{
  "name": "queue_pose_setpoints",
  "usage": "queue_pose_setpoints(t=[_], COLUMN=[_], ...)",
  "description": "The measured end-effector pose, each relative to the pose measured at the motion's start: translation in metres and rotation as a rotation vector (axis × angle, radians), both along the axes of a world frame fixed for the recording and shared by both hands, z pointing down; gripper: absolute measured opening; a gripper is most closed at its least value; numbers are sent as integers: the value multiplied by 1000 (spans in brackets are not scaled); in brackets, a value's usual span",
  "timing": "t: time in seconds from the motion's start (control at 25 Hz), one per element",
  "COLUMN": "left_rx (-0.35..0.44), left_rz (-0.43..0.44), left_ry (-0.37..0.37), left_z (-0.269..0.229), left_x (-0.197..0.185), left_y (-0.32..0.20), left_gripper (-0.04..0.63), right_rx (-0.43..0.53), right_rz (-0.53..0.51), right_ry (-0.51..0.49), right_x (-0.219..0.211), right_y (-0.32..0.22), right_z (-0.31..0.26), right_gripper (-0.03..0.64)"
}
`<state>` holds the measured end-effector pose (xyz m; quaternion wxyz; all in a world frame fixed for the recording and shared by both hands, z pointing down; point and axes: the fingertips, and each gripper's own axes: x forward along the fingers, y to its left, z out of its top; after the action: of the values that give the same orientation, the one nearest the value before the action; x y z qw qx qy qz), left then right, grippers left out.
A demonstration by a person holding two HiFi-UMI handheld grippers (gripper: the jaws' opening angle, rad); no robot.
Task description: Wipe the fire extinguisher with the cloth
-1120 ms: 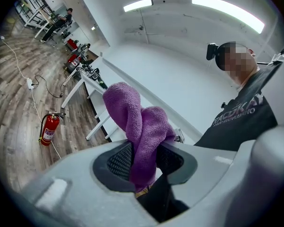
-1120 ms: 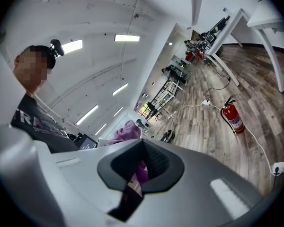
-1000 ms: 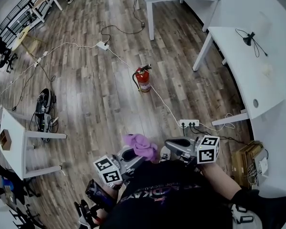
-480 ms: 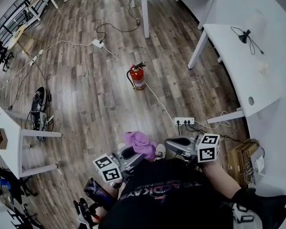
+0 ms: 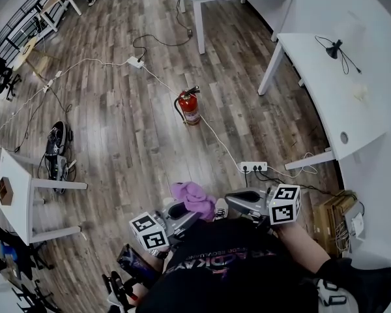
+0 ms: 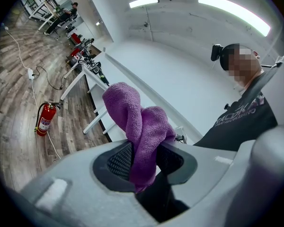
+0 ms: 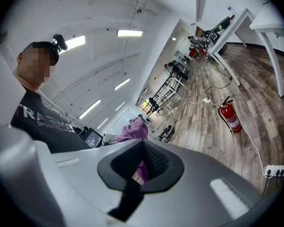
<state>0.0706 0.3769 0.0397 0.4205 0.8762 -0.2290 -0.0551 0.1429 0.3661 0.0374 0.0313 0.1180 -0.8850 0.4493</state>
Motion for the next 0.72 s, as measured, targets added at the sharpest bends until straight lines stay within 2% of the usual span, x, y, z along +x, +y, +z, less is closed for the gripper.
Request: queue_pose_setpoints(t=[0.72], left_rx=[-1], left_rz=[-4], left_ry=[-2], left_z=[2], left_x=[-3], left_y=[9], left_gripper=[123], right_rx=[5], right_rz=[-25], right_ry=[1], right_x=[-7], right_y=[10], right_z=[1], right_gripper=[2])
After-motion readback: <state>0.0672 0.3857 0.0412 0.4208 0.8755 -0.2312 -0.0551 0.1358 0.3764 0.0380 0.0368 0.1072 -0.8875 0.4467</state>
